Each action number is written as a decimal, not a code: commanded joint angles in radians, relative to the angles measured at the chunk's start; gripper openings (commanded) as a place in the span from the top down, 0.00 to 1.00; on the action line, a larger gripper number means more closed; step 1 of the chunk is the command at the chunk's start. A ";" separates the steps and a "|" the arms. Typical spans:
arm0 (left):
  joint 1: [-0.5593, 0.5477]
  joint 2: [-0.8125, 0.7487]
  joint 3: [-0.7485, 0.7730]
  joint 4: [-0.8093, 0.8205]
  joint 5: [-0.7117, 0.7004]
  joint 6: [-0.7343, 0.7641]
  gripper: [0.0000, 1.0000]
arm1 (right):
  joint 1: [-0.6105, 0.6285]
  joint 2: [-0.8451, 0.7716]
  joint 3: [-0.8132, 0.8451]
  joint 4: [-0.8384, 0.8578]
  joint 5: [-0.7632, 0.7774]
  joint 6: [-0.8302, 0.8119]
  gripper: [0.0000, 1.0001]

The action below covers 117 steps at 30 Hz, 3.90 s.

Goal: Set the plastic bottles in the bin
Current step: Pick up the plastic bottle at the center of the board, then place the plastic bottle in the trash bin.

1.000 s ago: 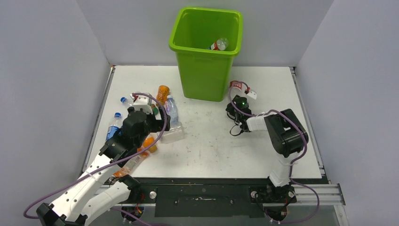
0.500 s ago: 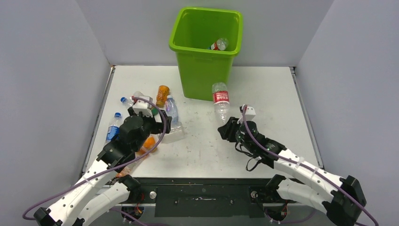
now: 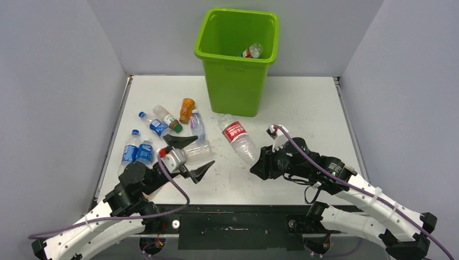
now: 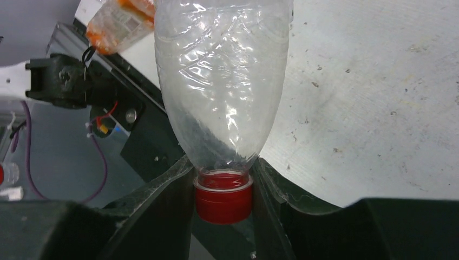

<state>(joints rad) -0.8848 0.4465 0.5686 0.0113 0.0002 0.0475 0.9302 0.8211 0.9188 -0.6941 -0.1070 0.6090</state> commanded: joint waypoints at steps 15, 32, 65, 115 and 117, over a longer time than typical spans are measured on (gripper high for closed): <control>-0.387 0.284 0.118 -0.208 -0.279 1.104 0.04 | 0.024 0.149 0.154 -0.124 -0.246 -0.161 0.95; -0.373 0.442 0.146 -0.060 -0.334 1.212 0.58 | 0.103 0.131 0.200 -0.113 -0.272 -0.135 0.95; -0.105 0.367 0.066 0.650 0.309 -0.740 0.81 | 0.105 -0.229 -0.285 0.907 -0.171 -0.120 0.10; -0.046 0.495 0.592 0.034 -0.016 -0.580 0.09 | 0.234 -0.179 -0.364 0.867 0.019 -0.268 0.73; -0.033 0.511 0.597 0.027 -0.001 -0.598 0.11 | 0.235 -0.178 -0.363 0.865 0.018 -0.272 0.73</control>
<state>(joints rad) -0.9405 0.9237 1.1305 0.1352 -0.0311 -0.5220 1.1542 0.6441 0.5182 0.1516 -0.1051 0.3656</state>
